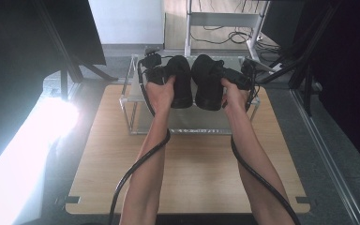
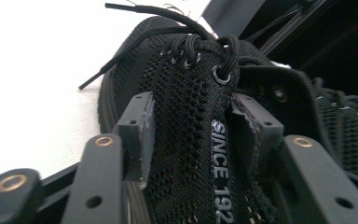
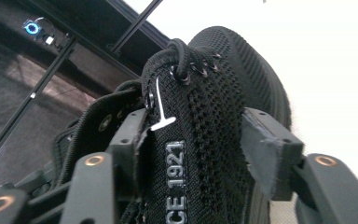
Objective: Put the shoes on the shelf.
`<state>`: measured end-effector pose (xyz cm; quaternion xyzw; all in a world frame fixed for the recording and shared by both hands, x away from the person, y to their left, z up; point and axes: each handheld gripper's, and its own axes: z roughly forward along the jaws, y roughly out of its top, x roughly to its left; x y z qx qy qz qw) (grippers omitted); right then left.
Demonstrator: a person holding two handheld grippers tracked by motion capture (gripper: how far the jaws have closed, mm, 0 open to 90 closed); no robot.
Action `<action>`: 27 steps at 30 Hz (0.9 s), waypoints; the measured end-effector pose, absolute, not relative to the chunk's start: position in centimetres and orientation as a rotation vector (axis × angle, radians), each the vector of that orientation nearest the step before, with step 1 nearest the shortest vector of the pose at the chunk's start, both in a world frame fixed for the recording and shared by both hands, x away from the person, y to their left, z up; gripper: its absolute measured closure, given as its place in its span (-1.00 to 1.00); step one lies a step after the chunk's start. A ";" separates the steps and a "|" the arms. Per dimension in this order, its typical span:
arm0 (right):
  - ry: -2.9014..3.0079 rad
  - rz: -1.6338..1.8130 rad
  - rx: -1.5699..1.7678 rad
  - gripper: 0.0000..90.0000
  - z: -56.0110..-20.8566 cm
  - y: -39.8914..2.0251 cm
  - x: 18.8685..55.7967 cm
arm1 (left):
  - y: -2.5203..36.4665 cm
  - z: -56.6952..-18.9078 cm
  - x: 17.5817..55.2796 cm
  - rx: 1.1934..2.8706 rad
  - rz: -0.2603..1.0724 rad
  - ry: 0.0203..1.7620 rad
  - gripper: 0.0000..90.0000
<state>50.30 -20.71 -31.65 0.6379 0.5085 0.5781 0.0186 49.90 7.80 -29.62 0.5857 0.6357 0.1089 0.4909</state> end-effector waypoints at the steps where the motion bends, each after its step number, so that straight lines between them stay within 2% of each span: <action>1: 1.587 1.799 1.970 -0.13 -31.6 -20.7 50.3 | 8.0 -29.7 49.9 1.412 0.251 1.531 0.10; 5: 1.615 1.801 1.936 -0.28 -31.6 -20.3 50.3 | 8.3 -29.7 49.6 1.397 0.226 1.513 0.04; 18: 1.556 1.828 1.962 -0.38 -31.7 -19.5 49.8 | 8.6 -29.8 48.9 1.404 0.201 1.472 -0.21; 27: 1.612 1.908 1.859 -0.45 -31.4 -20.5 49.2 | 10.0 -29.9 47.7 1.413 0.201 1.420 -0.41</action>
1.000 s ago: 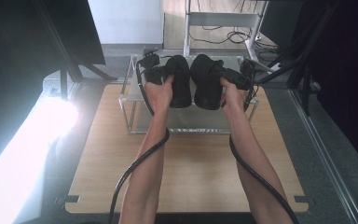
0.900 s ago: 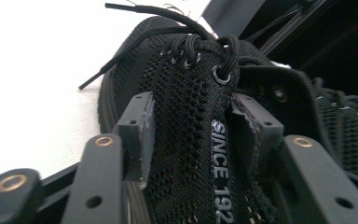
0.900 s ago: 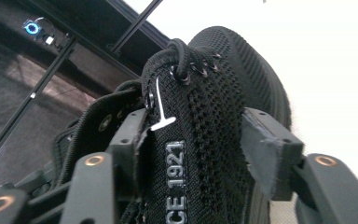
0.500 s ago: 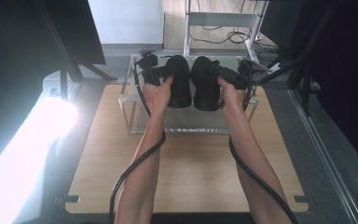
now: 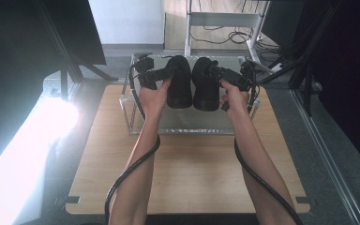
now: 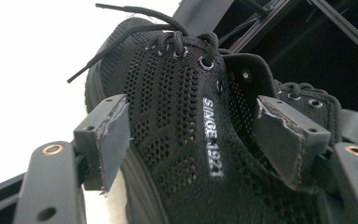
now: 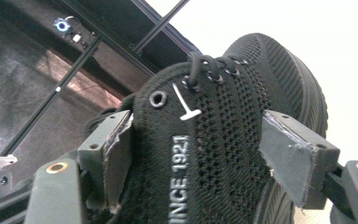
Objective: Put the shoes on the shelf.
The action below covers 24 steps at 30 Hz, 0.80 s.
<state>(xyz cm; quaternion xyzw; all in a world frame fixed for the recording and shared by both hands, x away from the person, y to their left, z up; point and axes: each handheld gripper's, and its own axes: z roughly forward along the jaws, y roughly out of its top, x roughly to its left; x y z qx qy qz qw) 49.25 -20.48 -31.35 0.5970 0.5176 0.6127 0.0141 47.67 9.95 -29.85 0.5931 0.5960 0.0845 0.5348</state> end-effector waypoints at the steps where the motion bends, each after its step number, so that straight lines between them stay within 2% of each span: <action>1: 1.618 1.916 1.842 -0.47 -31.2 -20.6 49.1 | 10.1 -29.8 47.5 1.417 0.201 1.412 -0.43; 13: 1.677 1.920 1.704 -0.62 -31.0 -23.4 47.5 | 11.3 -29.7 44.9 1.442 0.215 1.330 -0.54; 24: 1.687 2.017 1.660 -0.62 -32.6 -25.9 45.5 | 12.0 -30.3 42.2 1.488 0.248 1.265 -0.63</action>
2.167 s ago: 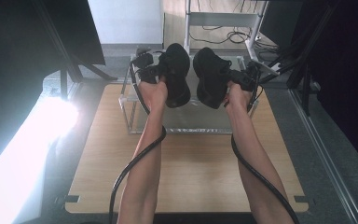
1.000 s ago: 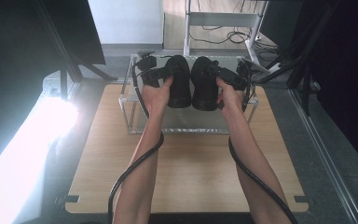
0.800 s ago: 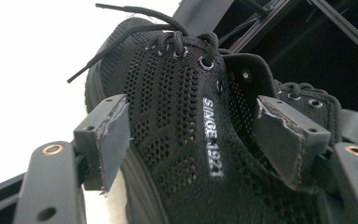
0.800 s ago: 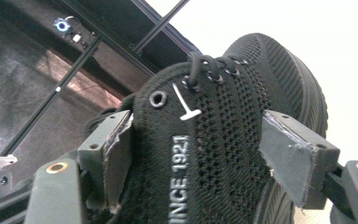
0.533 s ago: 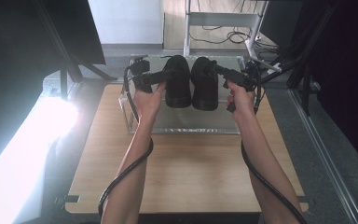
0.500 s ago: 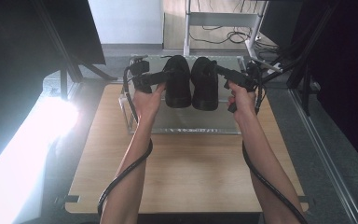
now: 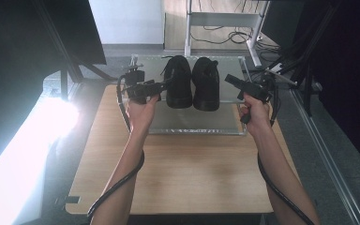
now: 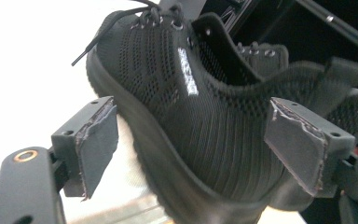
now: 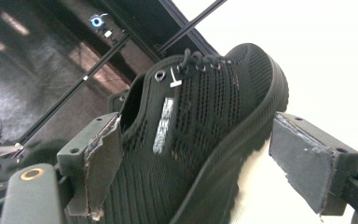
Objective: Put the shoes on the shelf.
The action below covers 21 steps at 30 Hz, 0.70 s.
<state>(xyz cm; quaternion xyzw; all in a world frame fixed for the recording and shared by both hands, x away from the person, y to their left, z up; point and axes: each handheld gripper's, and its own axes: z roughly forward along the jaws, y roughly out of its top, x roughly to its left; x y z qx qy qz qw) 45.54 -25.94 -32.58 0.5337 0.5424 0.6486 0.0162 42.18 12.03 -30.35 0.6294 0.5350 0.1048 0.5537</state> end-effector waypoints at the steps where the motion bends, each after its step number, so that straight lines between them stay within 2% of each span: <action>1: 1.694 2.015 1.654 -0.62 -32.7 -26.1 45.4 | 12.1 -30.5 41.9 1.486 0.254 1.260 -0.65; 11: 1.819 1.971 1.539 -0.63 -34.3 -27.1 42.3 | 12.1 -32.2 38.7 1.590 0.336 1.188 -0.71; 21: 1.949 1.825 1.392 -0.70 -35.6 -27.9 39.7 | 12.6 -33.8 35.8 1.672 0.405 1.148 -0.92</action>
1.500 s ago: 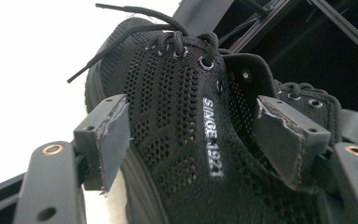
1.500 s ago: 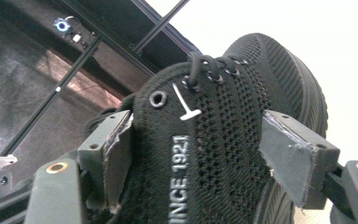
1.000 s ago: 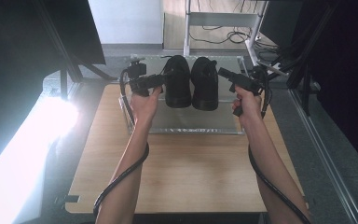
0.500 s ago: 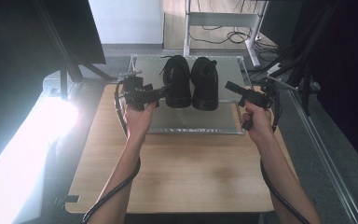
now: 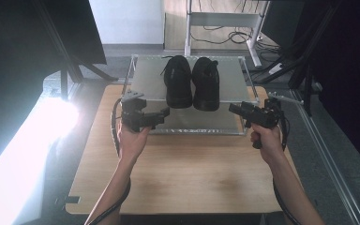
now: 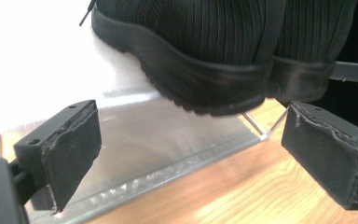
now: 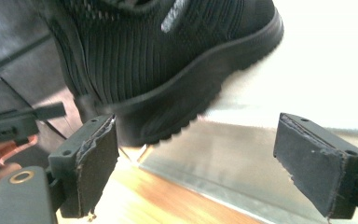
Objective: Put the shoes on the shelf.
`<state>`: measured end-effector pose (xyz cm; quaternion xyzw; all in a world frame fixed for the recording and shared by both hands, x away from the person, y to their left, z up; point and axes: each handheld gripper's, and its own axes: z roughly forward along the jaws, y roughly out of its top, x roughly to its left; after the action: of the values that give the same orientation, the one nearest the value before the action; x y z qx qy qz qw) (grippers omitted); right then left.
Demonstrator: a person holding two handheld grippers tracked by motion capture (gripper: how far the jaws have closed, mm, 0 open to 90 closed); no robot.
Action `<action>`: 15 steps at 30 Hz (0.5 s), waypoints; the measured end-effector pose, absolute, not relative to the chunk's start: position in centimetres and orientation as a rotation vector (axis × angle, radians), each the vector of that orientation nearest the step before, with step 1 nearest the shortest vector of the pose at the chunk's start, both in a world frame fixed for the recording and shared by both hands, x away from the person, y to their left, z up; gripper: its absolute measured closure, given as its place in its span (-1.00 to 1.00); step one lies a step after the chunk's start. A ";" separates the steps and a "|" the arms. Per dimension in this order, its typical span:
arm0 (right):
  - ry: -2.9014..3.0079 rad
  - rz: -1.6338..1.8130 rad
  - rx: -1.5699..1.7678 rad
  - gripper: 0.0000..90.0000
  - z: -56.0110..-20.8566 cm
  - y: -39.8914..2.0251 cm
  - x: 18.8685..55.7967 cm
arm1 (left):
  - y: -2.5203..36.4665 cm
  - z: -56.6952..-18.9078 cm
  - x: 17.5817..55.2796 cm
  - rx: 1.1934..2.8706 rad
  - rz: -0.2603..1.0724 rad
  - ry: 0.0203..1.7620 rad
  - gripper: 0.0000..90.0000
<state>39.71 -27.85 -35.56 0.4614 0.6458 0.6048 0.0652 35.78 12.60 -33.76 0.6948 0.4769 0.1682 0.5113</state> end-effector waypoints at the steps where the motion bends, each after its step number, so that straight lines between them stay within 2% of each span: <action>1: 1.957 1.810 1.379 -0.70 -35.8 -27.9 39.6 | 12.6 -34.0 35.6 1.677 0.405 1.150 -0.92; 7: 2.000 1.733 1.364 -0.72 -36.7 -28.4 38.7 | 13.0 -35.1 35.0 1.705 0.419 1.161 -0.96; 15: 2.066 1.651 1.313 -0.93 -37.5 -28.8 37.6 | 14.1 -35.9 33.8 1.728 0.448 1.158 -1.00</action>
<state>37.57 -28.82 -37.48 0.4427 0.6966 0.5566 0.0942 33.80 14.06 -35.92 0.7100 0.4759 0.1842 0.4853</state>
